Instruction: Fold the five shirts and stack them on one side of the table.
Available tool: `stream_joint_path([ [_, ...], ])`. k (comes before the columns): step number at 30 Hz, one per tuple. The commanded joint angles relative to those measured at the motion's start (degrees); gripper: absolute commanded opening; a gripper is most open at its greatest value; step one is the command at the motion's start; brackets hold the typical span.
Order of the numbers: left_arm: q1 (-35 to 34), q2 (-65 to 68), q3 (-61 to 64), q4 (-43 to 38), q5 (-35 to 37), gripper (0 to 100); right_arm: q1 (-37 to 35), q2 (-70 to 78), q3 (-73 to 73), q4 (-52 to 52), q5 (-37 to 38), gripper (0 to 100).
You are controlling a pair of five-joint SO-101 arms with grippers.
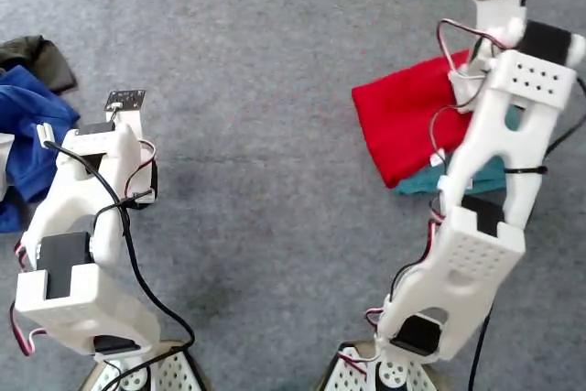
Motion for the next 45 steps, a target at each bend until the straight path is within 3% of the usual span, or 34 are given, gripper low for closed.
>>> stream_joint_path([
  [1,-0.4,-1.1,0.1,-0.2,-0.4,3,2.8,1.1,-2.9,-0.2,1.4,1.6],
  [12,-0.4,-1.1,0.2,-0.2,-0.4,3,7.3,2.9,-2.4,-0.4,5.2,2.7],
  [14,-0.4,-1.1,0.2,-0.2,-0.4,3,8.0,2.9,-2.4,-0.3,5.5,8.5],
  [19,-0.4,-1.1,0.2,-0.1,-0.4,3,9.8,2.9,-2.4,-0.3,5.5,38.2],
  [22,-0.4,-1.1,0.2,0.0,-0.4,3,10.7,2.7,-2.4,-0.3,5.4,45.1],
  [27,-0.4,-1.1,0.4,0.1,-0.4,3,11.6,2.7,-4.4,1.1,5.0,33.0],
  [32,-0.4,-1.1,0.4,0.1,-0.4,3,7.3,4.7,-4.0,-2.5,0.4,0.8],
  [35,-0.4,-1.1,0.4,0.1,-0.4,3,5.7,9.2,-4.1,-8.7,-4.6,6.9],
  [39,-0.4,-1.1,0.5,0.1,-0.1,3,5.7,15.3,-3.9,-15.6,-9.9,7.0],
  [45,-0.4,-1.1,0.5,-0.2,0.1,3,5.5,25.5,-4.2,-20.8,-11.0,7.0],
])
